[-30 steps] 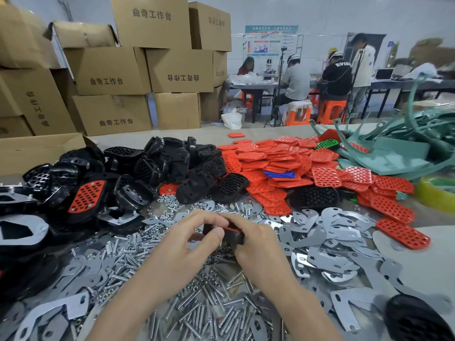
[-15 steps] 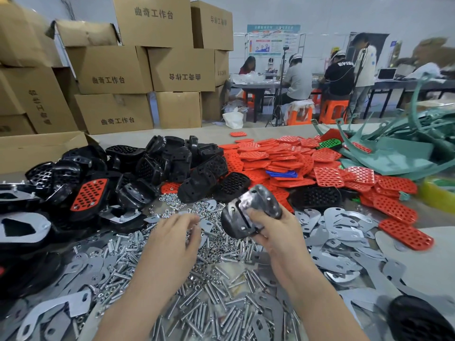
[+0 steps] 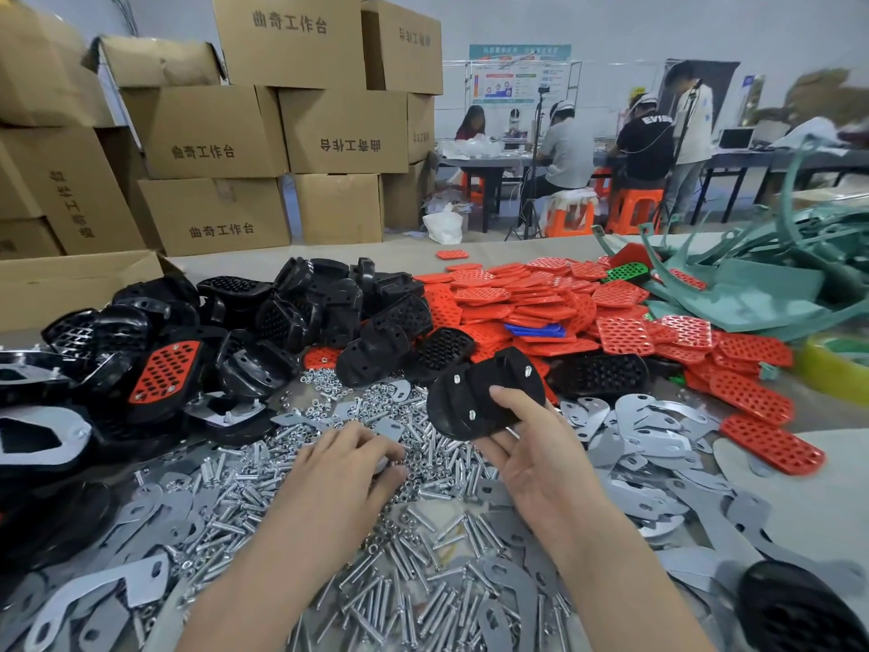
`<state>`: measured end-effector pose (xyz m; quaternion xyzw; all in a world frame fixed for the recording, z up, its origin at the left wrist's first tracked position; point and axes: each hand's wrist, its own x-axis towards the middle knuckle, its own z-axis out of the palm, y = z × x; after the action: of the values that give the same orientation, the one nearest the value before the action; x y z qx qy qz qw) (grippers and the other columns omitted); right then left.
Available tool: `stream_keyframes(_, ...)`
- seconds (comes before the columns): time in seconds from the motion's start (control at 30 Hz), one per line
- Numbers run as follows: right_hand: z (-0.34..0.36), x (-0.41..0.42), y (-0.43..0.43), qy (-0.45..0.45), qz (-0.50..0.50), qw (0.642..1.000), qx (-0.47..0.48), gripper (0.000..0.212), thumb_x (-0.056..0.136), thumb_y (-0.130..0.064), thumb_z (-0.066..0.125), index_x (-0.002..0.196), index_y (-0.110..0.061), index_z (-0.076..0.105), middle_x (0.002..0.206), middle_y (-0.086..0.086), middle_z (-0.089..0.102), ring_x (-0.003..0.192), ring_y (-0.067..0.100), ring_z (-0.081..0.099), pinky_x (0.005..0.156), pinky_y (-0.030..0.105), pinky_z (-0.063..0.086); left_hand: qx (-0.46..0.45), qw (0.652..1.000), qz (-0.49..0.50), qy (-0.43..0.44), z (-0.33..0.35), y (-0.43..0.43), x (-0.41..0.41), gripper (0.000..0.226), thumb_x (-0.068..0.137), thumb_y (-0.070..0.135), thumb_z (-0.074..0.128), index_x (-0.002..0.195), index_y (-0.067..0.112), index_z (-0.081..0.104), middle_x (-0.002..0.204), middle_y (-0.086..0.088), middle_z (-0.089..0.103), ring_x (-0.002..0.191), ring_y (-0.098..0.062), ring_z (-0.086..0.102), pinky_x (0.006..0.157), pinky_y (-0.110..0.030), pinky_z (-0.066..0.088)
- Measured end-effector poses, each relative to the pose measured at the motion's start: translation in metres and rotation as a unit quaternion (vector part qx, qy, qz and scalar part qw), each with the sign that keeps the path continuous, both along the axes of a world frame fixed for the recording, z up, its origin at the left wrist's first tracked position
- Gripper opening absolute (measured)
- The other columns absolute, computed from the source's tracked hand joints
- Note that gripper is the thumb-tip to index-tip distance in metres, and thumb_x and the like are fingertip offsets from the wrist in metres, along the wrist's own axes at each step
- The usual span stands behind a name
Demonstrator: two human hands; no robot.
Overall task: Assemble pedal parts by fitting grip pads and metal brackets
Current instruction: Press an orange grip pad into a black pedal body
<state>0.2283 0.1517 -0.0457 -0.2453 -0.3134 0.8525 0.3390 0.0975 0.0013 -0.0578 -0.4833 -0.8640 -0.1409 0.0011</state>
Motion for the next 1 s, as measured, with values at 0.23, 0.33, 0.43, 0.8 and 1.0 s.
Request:
stream_keyframes(0.23, 0.0, 0.0, -0.001, 0.013, -0.007, 1.0, 0.019, 0.027, 0.098, 0.003, 0.062, 0.124, -0.004, 0.066, 0.11, 0.014, 0.079, 0.1, 0.028, 0.078, 0.075, 0.033, 0.065, 0.002, 1.0, -0.003, 0.013, -0.004, 0.007, 0.007, 0.036, 0.105, 0.048, 0.038, 0.14, 0.046, 0.048, 0.136, 0.02, 0.042, 0.13, -0.007, 0.036, 0.112, -0.033, 0.028)
stream_keyframes(0.33, -0.002, 0.0, -0.002, 0.013, -0.01, 0.999, 0.028, 0.026, 0.099, 0.004, 0.06, 0.124, 0.0, 0.065, 0.111, 0.016, 0.078, 0.101, 0.029, 0.077, 0.078, 0.035, 0.065, 0.007, 1.0, -0.008, 0.017, -0.003, 0.011, 0.007, 0.035, 0.105, 0.047, 0.04, 0.139, 0.044, 0.05, 0.135, 0.019, 0.043, 0.128, -0.007, 0.039, 0.11, -0.032, 0.03)
stream_keyframes(0.43, -0.003, -0.001, -0.001, 0.02, -0.016, 0.999, 0.027, 0.026, 0.098, 0.005, 0.06, 0.124, 0.001, 0.065, 0.111, 0.016, 0.078, 0.101, 0.029, 0.077, 0.079, 0.035, 0.065, 0.02, 1.0, -0.014, 0.016, -0.002, 0.01, 0.008, 0.025, 0.105, 0.046, 0.041, 0.125, 0.044, 0.056, 0.122, 0.021, 0.043, 0.12, -0.005, 0.043, 0.103, -0.029, 0.034)
stream_keyframes(0.8, -0.001, 0.0, -0.002, 0.031, 0.002, 0.999, 0.029, 0.021, 0.098, 0.007, 0.059, 0.116, -0.002, 0.066, 0.107, 0.017, 0.079, 0.092, 0.025, 0.079, 0.08, 0.036, 0.065, 0.029, 1.0, 0.008, 0.002, 0.0, 0.003, 0.0, 0.04, 0.105, 0.046, 0.04, 0.143, 0.035, 0.045, 0.132, 0.017, 0.046, 0.12, -0.004, 0.038, 0.104, -0.026, 0.036)
stream_keyframes(1.0, -0.001, 0.001, -0.001, 0.03, -0.001, 0.999, 0.011, 0.026, 0.098, 0.007, 0.059, 0.123, 0.0, 0.064, 0.111, 0.019, 0.078, 0.095, 0.026, 0.078, 0.078, 0.036, 0.066, -0.022, 0.999, 0.027, 0.026, 0.003, 0.003, -0.001, 0.048, 0.105, 0.047, 0.038, 0.151, 0.034, 0.034, 0.14, 0.016, 0.045, 0.134, -0.008, 0.035, 0.114, -0.033, 0.029)
